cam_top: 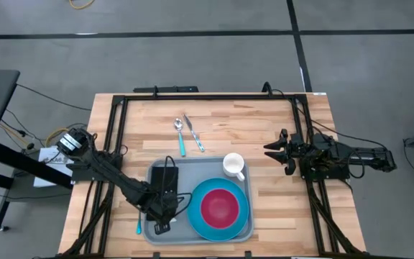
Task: Set up tray
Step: Put the black napkin on the gray tray to the left of the blue plate
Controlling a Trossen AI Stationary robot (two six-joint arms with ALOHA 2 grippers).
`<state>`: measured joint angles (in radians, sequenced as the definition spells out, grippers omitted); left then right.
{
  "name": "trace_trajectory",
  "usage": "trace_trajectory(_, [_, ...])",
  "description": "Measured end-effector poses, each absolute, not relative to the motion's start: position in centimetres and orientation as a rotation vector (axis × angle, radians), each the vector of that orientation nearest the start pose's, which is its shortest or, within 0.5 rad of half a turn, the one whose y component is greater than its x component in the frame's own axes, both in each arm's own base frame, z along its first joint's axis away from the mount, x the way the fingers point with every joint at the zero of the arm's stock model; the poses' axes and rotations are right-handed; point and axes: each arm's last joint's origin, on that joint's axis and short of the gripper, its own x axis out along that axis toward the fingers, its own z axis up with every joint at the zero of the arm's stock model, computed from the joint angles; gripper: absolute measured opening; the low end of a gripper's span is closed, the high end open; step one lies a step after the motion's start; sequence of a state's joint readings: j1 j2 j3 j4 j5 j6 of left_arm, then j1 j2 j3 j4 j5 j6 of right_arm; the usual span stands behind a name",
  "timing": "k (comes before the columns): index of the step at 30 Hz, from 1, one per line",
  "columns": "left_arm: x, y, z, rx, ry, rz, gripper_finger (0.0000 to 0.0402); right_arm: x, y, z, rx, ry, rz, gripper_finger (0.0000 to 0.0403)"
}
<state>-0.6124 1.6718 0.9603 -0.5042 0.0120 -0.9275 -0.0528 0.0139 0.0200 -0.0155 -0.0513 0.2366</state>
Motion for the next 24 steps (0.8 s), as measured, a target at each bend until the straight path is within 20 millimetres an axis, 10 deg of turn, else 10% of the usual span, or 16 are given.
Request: trace_trajectory(24, [25.1, -18.8, 16.4, -0.479, 1.213, 0.019, 0.0007, 9.7, -0.4, 16.8, 0.237, 0.009, -0.003, 0.0129])
